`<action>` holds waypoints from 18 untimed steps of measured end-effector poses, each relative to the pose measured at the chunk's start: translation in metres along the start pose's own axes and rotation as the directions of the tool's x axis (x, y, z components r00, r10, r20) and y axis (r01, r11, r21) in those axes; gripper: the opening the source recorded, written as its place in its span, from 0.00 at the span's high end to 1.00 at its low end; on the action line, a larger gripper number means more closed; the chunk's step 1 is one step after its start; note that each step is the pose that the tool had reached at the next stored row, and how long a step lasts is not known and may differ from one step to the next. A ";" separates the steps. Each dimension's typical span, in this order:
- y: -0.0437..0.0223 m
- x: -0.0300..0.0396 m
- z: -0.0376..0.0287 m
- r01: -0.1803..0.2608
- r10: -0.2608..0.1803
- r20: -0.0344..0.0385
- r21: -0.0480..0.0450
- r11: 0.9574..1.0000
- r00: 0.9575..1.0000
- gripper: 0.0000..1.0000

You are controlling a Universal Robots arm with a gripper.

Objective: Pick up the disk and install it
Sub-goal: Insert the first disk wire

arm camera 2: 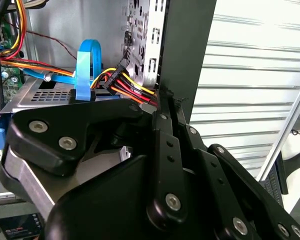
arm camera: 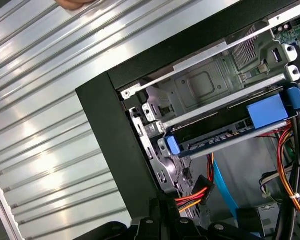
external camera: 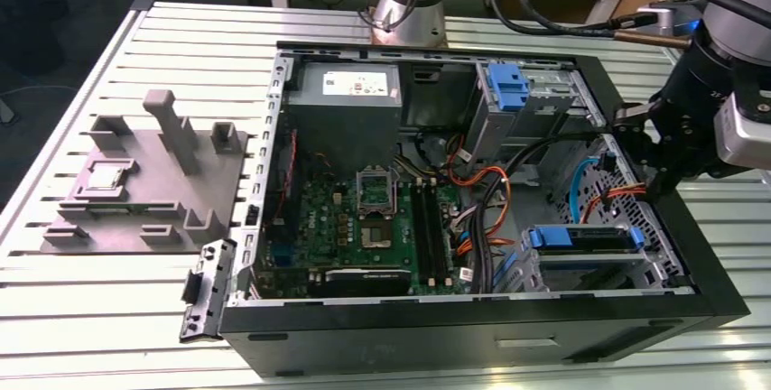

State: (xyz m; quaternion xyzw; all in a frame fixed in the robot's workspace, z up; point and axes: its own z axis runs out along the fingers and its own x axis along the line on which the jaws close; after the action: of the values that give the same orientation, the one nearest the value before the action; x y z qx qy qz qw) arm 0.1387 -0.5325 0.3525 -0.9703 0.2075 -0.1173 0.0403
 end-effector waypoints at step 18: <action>0.0028 -0.0061 -0.0016 -0.116 0.116 -0.017 -0.024 0.993 0.993 0.83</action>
State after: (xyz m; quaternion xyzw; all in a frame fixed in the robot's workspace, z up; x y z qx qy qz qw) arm 0.1318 -0.5325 0.3524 -0.9561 0.2655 -0.1195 0.0332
